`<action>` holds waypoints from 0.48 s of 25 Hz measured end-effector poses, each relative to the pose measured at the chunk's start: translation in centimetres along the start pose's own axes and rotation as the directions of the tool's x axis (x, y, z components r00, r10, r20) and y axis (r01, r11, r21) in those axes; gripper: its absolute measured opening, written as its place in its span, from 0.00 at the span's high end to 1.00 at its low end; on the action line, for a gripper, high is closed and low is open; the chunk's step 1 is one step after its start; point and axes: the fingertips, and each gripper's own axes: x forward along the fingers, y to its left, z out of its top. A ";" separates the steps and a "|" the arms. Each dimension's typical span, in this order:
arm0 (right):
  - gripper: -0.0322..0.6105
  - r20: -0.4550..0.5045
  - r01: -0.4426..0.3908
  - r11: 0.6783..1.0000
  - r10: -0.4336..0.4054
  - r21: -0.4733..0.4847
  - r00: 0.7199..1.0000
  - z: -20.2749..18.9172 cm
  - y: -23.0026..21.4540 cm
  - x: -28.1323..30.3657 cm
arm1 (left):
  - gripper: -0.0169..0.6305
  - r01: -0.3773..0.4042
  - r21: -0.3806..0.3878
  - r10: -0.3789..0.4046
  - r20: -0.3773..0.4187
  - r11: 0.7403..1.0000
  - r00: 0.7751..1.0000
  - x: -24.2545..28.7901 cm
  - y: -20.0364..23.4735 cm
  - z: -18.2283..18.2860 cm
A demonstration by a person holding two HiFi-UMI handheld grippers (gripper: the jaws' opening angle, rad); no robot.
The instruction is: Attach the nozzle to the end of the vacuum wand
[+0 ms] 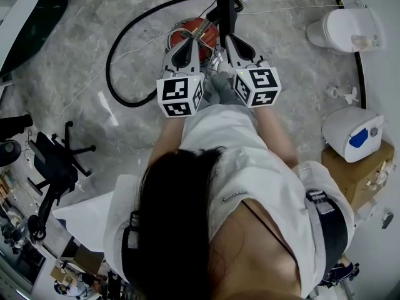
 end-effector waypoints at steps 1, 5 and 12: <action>0.93 -0.003 0.002 1.000 -0.002 -0.007 1.000 0.0 0.2 0.0 | 0.97 0.003 -0.003 -0.003 -0.004 1.000 1.000 -0.1 -0.2 -0.1; 0.93 -0.015 0.006 1.000 -0.007 -0.007 1.000 -0.4 0.6 0.0 | 0.97 0.007 -0.005 -0.007 -0.014 1.000 1.000 -0.3 -0.5 -0.4; 0.93 -0.009 0.015 0.999 -0.015 -0.050 1.000 -0.5 1.1 0.0 | 0.97 0.011 0.000 -0.011 -0.021 1.000 1.000 -0.3 -0.3 -0.3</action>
